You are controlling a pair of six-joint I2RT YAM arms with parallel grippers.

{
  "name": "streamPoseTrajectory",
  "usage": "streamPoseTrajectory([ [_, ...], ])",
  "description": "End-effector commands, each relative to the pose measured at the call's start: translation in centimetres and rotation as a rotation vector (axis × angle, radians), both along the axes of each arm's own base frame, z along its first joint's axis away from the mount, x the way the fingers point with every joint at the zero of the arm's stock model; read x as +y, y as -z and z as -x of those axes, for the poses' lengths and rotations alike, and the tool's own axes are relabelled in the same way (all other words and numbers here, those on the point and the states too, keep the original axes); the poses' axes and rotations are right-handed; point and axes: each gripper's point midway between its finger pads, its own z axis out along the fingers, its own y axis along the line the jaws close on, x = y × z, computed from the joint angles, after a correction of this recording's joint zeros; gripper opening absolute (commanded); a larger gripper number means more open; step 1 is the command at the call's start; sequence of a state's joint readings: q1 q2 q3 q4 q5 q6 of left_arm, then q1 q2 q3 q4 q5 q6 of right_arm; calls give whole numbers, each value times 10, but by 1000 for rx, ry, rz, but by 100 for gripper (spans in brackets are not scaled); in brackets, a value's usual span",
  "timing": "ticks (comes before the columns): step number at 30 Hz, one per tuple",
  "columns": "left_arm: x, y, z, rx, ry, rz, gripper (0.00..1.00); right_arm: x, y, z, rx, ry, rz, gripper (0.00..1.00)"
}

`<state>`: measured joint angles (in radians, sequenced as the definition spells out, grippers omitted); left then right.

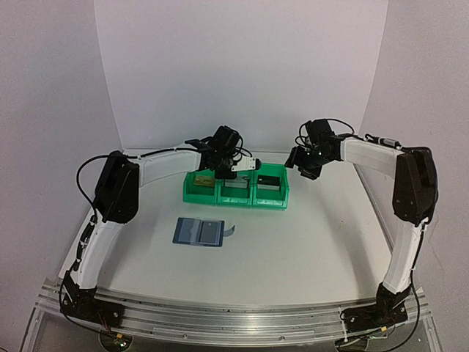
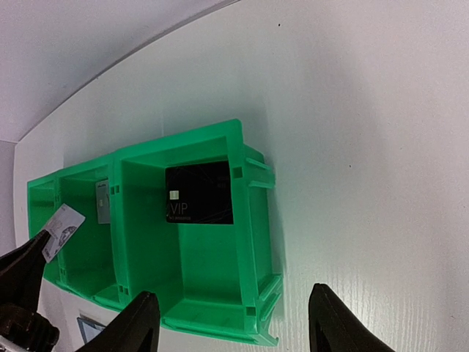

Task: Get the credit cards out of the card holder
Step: Place the credit card in the storage box.

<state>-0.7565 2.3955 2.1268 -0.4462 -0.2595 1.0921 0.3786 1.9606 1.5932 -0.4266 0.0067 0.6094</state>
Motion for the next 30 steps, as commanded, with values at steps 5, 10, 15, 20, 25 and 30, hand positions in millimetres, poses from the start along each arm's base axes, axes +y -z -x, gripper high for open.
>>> streamPoseTrajectory([
  [5,-4,18,-9,-3,-82,-51,0,2,-3,-1,-18,-7,-3,66],
  [10,-7,28,-18,-35,-72,-84,0,5,0,4,-7,-14,-27,66],
  [15,-7,39,-25,-50,-91,-105,0,7,4,7,-1,-14,-47,66],
  [20,-5,46,-31,-72,-118,-114,0,21,10,4,5,-60,-104,66],
  [25,-4,51,-37,-94,-161,-105,0,26,15,-2,2,-72,-112,65],
  [30,3,63,-37,-84,-200,-119,0,29,19,-2,5,-85,-119,65],
])
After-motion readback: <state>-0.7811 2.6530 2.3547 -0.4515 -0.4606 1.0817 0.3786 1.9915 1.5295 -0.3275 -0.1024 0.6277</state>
